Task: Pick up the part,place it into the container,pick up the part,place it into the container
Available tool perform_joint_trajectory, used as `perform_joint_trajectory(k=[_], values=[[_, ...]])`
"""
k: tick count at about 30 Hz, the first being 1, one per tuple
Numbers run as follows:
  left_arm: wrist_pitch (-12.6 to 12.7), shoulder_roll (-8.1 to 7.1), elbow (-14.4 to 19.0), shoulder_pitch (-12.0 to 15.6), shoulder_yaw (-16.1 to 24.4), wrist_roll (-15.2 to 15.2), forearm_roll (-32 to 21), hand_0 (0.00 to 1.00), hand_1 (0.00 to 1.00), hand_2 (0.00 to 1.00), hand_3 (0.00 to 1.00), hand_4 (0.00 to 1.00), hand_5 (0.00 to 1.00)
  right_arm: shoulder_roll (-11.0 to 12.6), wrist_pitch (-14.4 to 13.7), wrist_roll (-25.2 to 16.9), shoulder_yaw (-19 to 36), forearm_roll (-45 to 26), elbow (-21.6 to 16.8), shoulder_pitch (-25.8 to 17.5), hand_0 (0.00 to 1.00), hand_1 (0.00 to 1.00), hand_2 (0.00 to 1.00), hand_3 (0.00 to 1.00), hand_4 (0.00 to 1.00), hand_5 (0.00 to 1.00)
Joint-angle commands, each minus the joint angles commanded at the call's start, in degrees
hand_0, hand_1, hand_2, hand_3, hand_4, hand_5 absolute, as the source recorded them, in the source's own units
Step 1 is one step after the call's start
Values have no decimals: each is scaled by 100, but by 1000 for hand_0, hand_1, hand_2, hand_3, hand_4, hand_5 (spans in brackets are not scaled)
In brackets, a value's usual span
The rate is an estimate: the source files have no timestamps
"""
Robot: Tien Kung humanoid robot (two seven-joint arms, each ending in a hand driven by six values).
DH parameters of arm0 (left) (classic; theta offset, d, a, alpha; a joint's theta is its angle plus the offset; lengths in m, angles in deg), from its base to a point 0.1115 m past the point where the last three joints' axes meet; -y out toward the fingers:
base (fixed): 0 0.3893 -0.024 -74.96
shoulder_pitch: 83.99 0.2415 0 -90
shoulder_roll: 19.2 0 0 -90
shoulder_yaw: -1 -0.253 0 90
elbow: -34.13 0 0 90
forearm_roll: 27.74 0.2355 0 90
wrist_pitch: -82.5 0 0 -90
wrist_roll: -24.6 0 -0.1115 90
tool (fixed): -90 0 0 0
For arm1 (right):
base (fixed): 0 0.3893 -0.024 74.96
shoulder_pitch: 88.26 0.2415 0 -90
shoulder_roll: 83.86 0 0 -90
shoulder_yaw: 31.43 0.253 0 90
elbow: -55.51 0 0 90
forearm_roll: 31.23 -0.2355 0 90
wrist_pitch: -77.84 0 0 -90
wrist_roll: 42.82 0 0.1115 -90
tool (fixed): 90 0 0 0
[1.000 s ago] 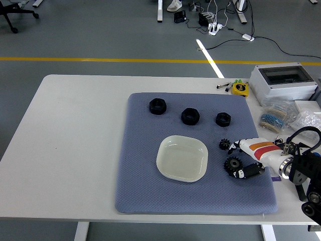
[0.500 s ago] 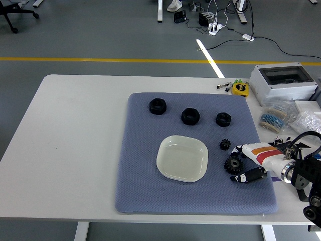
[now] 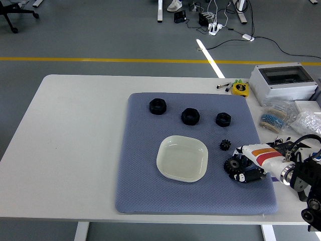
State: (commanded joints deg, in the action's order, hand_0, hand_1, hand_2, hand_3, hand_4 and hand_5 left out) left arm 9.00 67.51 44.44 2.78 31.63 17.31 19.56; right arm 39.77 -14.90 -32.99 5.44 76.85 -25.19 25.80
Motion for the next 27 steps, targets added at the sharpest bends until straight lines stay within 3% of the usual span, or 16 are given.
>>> perform_joint_trajectory(k=[5, 6, 22, 27], values=[[13, 2, 0, 17, -58, 5, -59, 684, 649, 682, 558, 635, 585, -2, -36, -35, -13, -5, -14, -9, 103, 217, 356, 461, 673, 481], [14, 1, 0, 21, -71, 7, -69, 683, 649, 683, 558, 634, 586, -5, -46, -41, -11, -4, -17, -12, 17, 129, 256, 416, 736, 436], [16, -14, 0, 31, -205, 37, -179, 683, 648, 680, 557, 633, 588, 31, -261, -109, 130, 188, -359, -57, 2, 47, 178, 345, 758, 380], [23, -12, 0, 18, -238, 49, -236, 683, 647, 679, 557, 632, 589, 32, -279, -63, 240, 388, -641, -75, 2, 29, 164, 326, 758, 383]])
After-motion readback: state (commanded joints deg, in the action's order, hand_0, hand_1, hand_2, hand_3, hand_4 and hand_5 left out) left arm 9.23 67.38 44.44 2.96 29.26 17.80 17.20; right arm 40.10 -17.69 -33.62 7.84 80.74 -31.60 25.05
